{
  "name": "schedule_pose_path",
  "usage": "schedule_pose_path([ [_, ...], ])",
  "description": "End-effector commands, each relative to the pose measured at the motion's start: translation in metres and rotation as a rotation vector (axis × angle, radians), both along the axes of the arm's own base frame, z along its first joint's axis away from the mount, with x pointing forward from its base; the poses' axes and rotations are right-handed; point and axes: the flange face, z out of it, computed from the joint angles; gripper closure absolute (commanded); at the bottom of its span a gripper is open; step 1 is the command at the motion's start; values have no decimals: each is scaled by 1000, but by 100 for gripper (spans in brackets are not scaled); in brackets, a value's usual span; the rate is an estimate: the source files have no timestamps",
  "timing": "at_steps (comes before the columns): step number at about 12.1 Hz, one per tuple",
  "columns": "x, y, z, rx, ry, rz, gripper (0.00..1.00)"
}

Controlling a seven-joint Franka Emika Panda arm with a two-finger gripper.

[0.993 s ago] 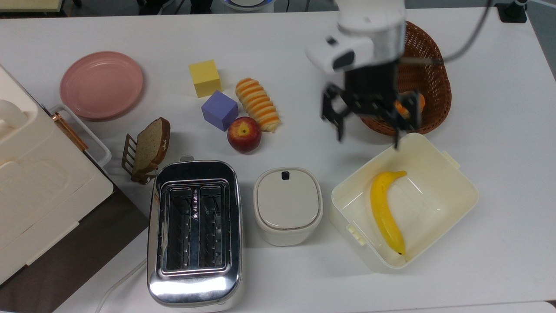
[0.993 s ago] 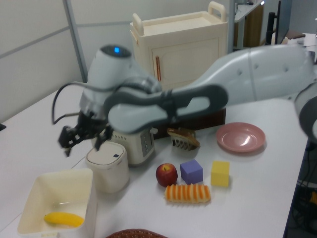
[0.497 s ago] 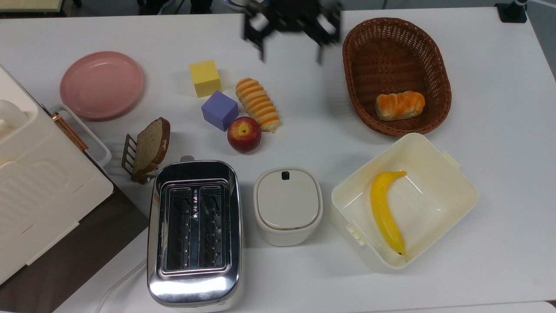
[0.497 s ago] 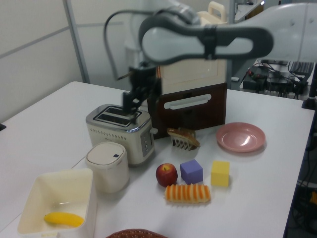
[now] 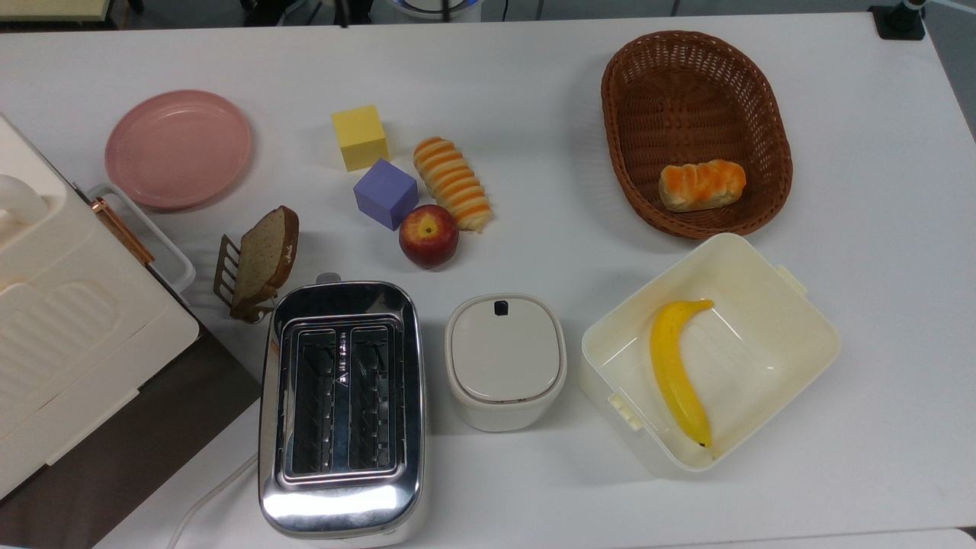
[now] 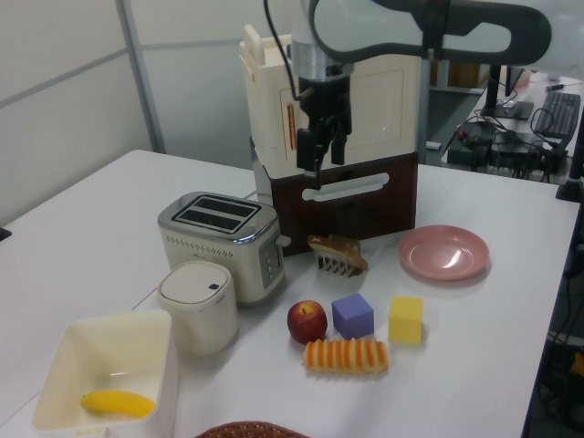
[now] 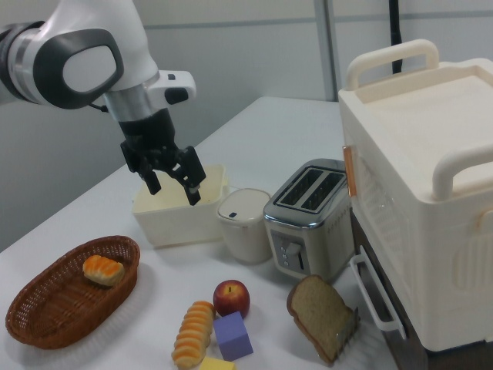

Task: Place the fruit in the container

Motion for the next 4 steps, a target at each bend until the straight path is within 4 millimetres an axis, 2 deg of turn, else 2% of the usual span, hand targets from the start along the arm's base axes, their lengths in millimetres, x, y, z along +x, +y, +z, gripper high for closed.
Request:
schedule_pose_path([
  [1,-8,-15,-8,-8,28,11,0],
  [4,-10,-18,-6,-9,26,8,0],
])
